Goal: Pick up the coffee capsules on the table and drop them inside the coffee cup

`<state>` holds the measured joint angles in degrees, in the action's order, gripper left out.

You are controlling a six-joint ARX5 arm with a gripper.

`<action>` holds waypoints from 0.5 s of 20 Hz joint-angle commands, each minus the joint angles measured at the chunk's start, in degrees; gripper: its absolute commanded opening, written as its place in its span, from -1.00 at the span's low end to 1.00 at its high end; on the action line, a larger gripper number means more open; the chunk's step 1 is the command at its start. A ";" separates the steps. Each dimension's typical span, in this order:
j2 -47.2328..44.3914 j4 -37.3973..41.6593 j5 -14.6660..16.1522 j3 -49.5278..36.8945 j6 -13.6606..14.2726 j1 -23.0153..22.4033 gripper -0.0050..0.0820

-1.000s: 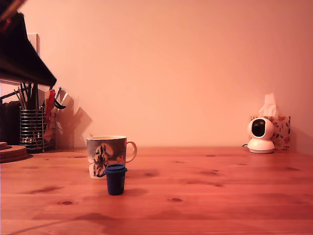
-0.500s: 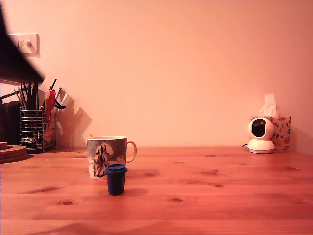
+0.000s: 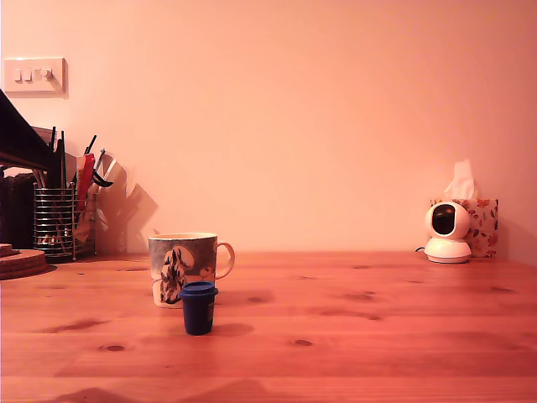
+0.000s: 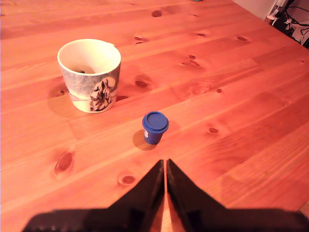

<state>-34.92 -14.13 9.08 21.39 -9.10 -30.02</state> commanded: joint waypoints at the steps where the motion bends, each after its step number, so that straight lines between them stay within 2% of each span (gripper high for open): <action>1: 0.09 0.44 0.07 -1.40 -0.35 -0.26 -0.94; 3: 0.09 0.42 0.07 -1.40 -0.26 -0.26 -0.94; 5: 0.04 0.26 0.09 -1.40 1.22 -0.33 -0.94; 7: 0.04 -0.72 1.01 -1.40 5.31 -0.33 -0.89; 8: 0.00 -1.42 1.01 -1.40 5.90 -0.33 -0.77; 10: -0.76 -2.16 1.01 -1.40 7.69 -0.31 -0.35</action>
<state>-35.05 -16.49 10.00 21.39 -2.68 -30.04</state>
